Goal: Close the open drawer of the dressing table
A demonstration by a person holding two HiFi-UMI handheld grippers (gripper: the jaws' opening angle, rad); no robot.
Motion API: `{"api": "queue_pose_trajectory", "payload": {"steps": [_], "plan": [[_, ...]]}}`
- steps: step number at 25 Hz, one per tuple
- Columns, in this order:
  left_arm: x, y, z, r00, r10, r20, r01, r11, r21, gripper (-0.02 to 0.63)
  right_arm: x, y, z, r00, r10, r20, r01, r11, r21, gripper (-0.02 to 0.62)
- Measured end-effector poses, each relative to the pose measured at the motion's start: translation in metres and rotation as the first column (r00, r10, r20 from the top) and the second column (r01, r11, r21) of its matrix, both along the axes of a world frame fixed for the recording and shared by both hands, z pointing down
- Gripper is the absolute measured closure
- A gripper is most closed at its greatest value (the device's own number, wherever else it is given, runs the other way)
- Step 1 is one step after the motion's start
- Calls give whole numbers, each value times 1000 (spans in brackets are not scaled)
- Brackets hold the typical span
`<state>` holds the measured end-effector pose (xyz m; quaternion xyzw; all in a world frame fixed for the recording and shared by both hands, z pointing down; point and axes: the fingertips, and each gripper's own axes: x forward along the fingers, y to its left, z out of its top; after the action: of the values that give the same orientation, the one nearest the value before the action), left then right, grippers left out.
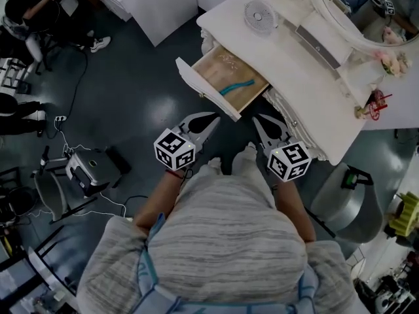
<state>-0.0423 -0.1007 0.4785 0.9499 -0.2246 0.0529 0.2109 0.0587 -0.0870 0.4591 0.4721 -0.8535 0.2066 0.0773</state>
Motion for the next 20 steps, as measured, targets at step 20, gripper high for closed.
{"api": "queue_pose_trajectory", "payload": {"steps": [20], "plan": [[-10, -38, 66, 984, -54, 167, 54, 999, 3, 556, 3, -11, 34, 999, -35, -13, 34, 999, -34, 584]]}}
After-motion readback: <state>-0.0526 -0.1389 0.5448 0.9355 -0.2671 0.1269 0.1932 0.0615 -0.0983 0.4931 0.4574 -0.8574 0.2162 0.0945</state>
